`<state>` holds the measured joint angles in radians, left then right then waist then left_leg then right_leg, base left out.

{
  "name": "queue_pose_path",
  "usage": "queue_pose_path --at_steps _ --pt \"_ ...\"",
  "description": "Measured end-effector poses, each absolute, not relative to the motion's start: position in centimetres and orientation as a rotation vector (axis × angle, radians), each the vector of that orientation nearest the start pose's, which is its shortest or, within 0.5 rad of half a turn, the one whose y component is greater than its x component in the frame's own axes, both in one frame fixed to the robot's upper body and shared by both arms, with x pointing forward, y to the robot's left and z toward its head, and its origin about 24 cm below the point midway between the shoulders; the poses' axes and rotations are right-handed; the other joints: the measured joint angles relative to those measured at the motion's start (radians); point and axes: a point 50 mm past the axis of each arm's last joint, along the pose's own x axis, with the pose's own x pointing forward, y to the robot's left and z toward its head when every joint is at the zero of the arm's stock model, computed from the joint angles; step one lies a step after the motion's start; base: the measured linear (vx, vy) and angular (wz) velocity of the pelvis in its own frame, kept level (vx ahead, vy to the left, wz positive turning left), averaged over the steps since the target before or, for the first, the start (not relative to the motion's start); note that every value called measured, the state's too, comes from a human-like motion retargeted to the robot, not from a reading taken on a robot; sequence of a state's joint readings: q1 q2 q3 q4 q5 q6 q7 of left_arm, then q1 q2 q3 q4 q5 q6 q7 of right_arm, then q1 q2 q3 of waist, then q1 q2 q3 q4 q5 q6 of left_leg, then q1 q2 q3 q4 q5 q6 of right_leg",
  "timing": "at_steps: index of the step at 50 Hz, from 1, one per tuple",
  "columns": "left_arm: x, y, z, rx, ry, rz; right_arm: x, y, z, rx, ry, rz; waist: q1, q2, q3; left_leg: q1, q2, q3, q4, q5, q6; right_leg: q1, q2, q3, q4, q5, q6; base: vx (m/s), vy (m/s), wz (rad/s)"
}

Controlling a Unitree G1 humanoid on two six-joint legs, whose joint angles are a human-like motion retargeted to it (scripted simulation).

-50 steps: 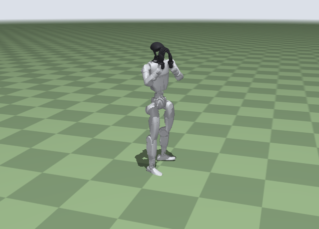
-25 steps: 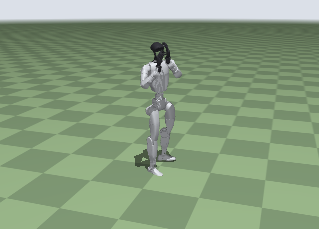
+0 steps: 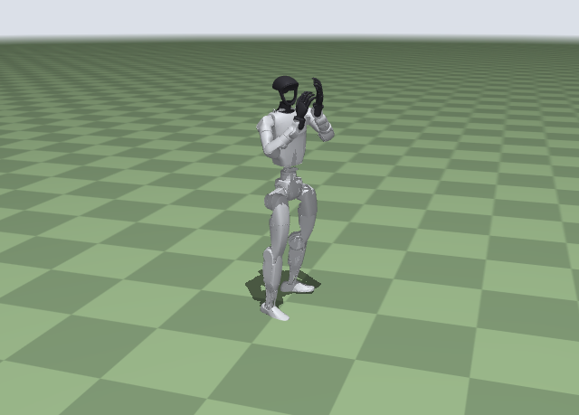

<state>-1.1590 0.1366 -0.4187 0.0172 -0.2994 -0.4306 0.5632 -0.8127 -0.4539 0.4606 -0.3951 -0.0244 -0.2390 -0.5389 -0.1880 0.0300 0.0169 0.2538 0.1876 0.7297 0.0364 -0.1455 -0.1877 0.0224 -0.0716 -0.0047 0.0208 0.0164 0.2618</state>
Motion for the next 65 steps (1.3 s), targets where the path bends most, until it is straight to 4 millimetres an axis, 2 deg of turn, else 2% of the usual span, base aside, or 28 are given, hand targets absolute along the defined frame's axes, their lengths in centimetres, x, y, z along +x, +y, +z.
queue_pose_path --at_steps 2,5,8,11,15,17,20,22,25,27,28,30,32,33,35,38,41,43,45,48,50,52,53,55,57,60,63,65 --pt "25.7 2.8 35.2 -0.44 -1.252 -0.353 23.4 -6.9 32.1 -0.072 -1.386 0.143 0.023 -0.004 0.015 0.007 -0.011 -0.001 -0.019 0.003 0.007 0.001 -0.006 -0.001 0.0 0.001 0.0 -0.02 0.07 0.09" --pt "25.4 3.4 32.6 -0.406 -1.212 -0.431 25.0 -7.8 34.2 -0.037 -1.38 0.017 0.055 -0.017 0.025 0.007 -0.018 -0.015 -0.033 0.005 0.012 0.006 -0.011 -0.014 -0.002 0.004 0.0 -0.02 0.03 0.22" --pt "24.5 2.9 31.1 -0.336 -1.208 -0.518 26.6 -8.6 34.5 -0.065 -1.338 -0.067 0.073 -0.042 0.026 -0.018 -0.025 -0.058 -0.025 0.003 0.013 0.012 -0.031 -0.052 -0.009 0.003 0.0 -0.03 0.08 0.69" --pt "24.3 2.3 31.9 -0.267 -1.259 -0.511 26.5 -8.7 32.3 -0.092 -1.296 -0.029 0.082 -0.066 0.021 -0.061 -0.037 -0.122 -0.005 -0.001 0.01 0.02 -0.064 -0.108 -0.016 -0.001 0.0 -0.03 0.13 1.06" --pt "25.6 2.1 34.8 -0.241 -1.321 -0.348 23.9 -7.5 28.5 -0.118 -1.277 0.145 0.105 -0.078 0.016 -0.109 -0.061 -0.206 0.008 0.003 -0.006 0.034 -0.106 -0.185 -0.019 -0.01 0.0 -0.02 0.14 1.08" --pt "26.3 2.4 35.8 -0.299 -1.302 -0.279 22.8 -6.8 28.0 -0.185 -1.32 0.172 0.133 -0.076 0.015 -0.121 -0.071 -0.233 0.0 0.01 -0.015 0.038 -0.118 -0.211 -0.019 -0.011 0.0 -0.02 0.11 0.73" --pt "27.0 3.8 35.9 -0.387 -1.269 -0.23 22.0 -6.1 29.1 -0.236 -1.42 0.122 0.183 -0.076 0.009 -0.125 -0.083 -0.254 -0.021 0.019 -0.023 0.04 -0.129 -0.232 -0.02 -0.01 0.0 -0.02 0.08 0.42" --pt "26.8 4.9 34.8 -0.419 -1.26 -0.241 22.0 -5.7 30.7 -0.208 -1.473 0.082 0.218 -0.08 0.009 -0.123 -0.089 -0.264 -0.037 0.023 -0.021 0.041 -0.133 -0.241 -0.019 -0.009 0.0 -0.01 0.05 0.3" --pt "25.4 6.5 31.8 -0.42 -1.239 -0.315 22.3 -5.1 33.4 -0.107 -1.505 0.067 0.271 -0.094 0.011 -0.125 -0.097 -0.282 -0.052 0.027 -0.014 0.045 -0.138 -0.259 -0.019 -0.009 0.0 0.0 0.03 0.22" --pt "23.8 7.0 28.6 -0.382 -1.191 -0.376 22.9 -4.5 34.0 -0.061 -1.479 0.072 0.323 -0.11 -0.026 -0.138 -0.098 -0.282 -0.053 0.024 -0.014 0.034 -0.139 -0.258 -0.026 -0.003 0.0 0.02 0.05 0.31" --pt "23.2 7.0 28.1 -0.346 -1.207 -0.406 22.9 -4.4 34.8 -0.059 -1.499 0.076 0.329 -0.119 -0.014 -0.148 -0.103 -0.307 -0.053 0.026 -0.012 0.04 -0.145 -0.284 -0.023 -0.006 0.0 0.01 0.05 0.77" --pt "21.7 7.1 26.5 -0.27 -1.218 -0.436 23.5 -3.9 34.7 -0.08 -1.476 0.092 0.378 -0.136 -0.045 -0.169 -0.107 -0.325 -0.053 0.027 -0.012 0.032 -0.151 -0.301 -0.026 -0.003 0.0 0.02 0.07 0.76" --pt "21.2 7.3 26.9 -0.216 -1.272 -0.41 23.7 -3.6 33.9 -0.099 -1.452 0.133 0.404 -0.153 -0.049 -0.19 -0.12 -0.375 -0.055 0.032 -0.008 0.041 -0.166 -0.35 -0.021 -0.008 0.0 0.01 0.09 1.22" --pt "21.5 7.5 27.8 -0.21 -1.306 -0.384 23.6 -3.6 33.6 -0.098 -1.444 0.161 0.408 -0.162 -0.034 -0.196 -0.13 -0.41 -0.057 0.036 -0.005 0.056 -0.176 -0.386 -0.015 -0.015 0.0 0.02 0.1 1.52" --pt "22.1 7.9 28.8 -0.261 -1.311 -0.315 23.2 -3.3 31.3 -0.089 -1.383 0.228 0.443 -0.174 -0.048 -0.203 -0.15 -0.456 -0.068 0.044 -0.002 0.073 -0.195 -0.431 -0.01 -0.021 0.0 0.03 0.12 1.39" --pt "23.8 8.8 31.9 -0.369 -1.327 -0.22 21.8 -2.6 29.8 -0.127 -1.396 0.31 0.468 -0.181 -0.018 -0.196 -0.18 -0.538 -0.092 0.064 -0.003 0.11 -0.228 -0.512 0.024 -0.045 -0.002 0.03 0.12 1.34" --pt "25.1 9.6 33.2 -0.428 -1.319 -0.158 21.0 -1.5 29.5 -0.17 -1.438 0.332 0.505 -0.176 -0.016 -0.192 -0.187 -0.579 -0.119 0.083 -0.019 0.116 -0.238 -0.552 0.055 -0.062 -0.018 0.01 0.07 0.78" --pt "25.3 10.1 33.0 -0.429 -1.314 -0.147 21.0 -0.7 30.2 -0.167 -1.455 0.318 0.527 -0.173 -0.016 -0.195 -0.189 -0.595 -0.124 0.086 -0.029 0.113 -0.244 -0.567 0.077 -0.07 -0.026 0.01 0.06 0.45" --pt "24.8 10.5 31.7 -0.402 -1.304 -0.159 21.6 0.1 31.2 -0.162 -1.46 0.298 0.548 -0.174 -0.015 -0.198 -0.191 -0.605 -0.124 0.085 -0.034 0.109 -0.25 -0.574 0.094 -0.076 -0.031 0.02 0.06 0.28" --pt "23.0 10.9 28.5 -0.316 -1.271 -0.216 22.8 1.3 33.2 -0.178 -1.458 0.268 0.574 -0.186 -0.01 -0.202 -0.198 -0.613 -0.124 0.083 -0.033 0.104 -0.261 -0.581 0.111 -0.08 -0.033 0.02 0.06 0.19" --pt "22.0 10.9 26.8 -0.275 -1.233 -0.262 23.6 1.6 33.7 -0.2 -1.438 0.252 0.593 -0.199 -0.012 -0.206 -0.205 -0.621 -0.124 0.082 -0.03 0.105 -0.267 -0.589 0.111 -0.079 -0.033 0.03 0.06 0.25" --pt "21.4 11.1 26.3 -0.247 -1.229 -0.278 24.3 1.4 33.6 -0.253 -1.425 0.223 0.61 -0.214 -0.012 -0.212 -0.212 -0.637 -0.124 0.083 -0.026 0.109 -0.273 -0.605 0.111 -0.079 -0.035 0.02 0.05 0.39" --pt "21.4 11.2 26.5 -0.244 -1.239 -0.273 24.3 1.2 33.1 -0.232 -1.402 0.25 0.617 -0.221 -0.012 -0.215 -0.215 -0.647 -0.124 0.084 -0.025 0.112 -0.276 -0.615 0.112 -0.079 -0.036 0.02 0.05 0.52" --pt "21.8 11.7 27.8 -0.248 -1.282 -0.23 24.5 0.5 32.1 -0.408 -1.468 0.161 0.627 -0.231 -0.011 -0.223 -0.221 -0.671 -0.124 0.088 -0.025 0.118 -0.281 -0.639 0.118 -0.083 -0.041 0.01 0.05 0.61" --pt "22.7 12.1 29.4 -0.307 -1.304 -0.199 23.0 0.4 30.5 -0.219 -1.383 0.402 0.629 -0.233 -0.01 -0.231 -0.226 -0.696 -0.124 0.092 -0.029 0.125 -0.285 -0.664 0.125 -0.086 -0.046 0.01 0.03 0.63" --pt "23.7 12.9 31.3 -0.339 -1.341 -0.121 21.4 0.5 29.4 -0.355 -1.462 0.499 0.624 -0.23 -0.018 -0.241 -0.226 -0.718 -0.124 0.097 -0.046 0.126 -0.285 -0.688 0.136 -0.09 -0.053 0.0 0.02 0.4" --pt "23.7 14.3 31.6 -0.254 -1.387 -0.031 20.5 0.9 30.6 -0.463 -1.58 0.479 0.622 -0.223 -0.019 -0.242 -0.222 -0.71 -0.124 0.097 -0.064 0.119 -0.284 -0.682 0.142 -0.091 -0.055 0.0 0.0 -0.07" --pt "23.1 15.0 30.8 -0.216 -1.391 -0.015 20.5 1.3 32.1 -0.484 -1.631 0.428 0.629 -0.221 -0.015 -0.239 -0.219 -0.692 -0.124 0.093 -0.07 0.11 -0.283 -0.664 0.141 -0.089 -0.052 0.02 0.0 -0.41"
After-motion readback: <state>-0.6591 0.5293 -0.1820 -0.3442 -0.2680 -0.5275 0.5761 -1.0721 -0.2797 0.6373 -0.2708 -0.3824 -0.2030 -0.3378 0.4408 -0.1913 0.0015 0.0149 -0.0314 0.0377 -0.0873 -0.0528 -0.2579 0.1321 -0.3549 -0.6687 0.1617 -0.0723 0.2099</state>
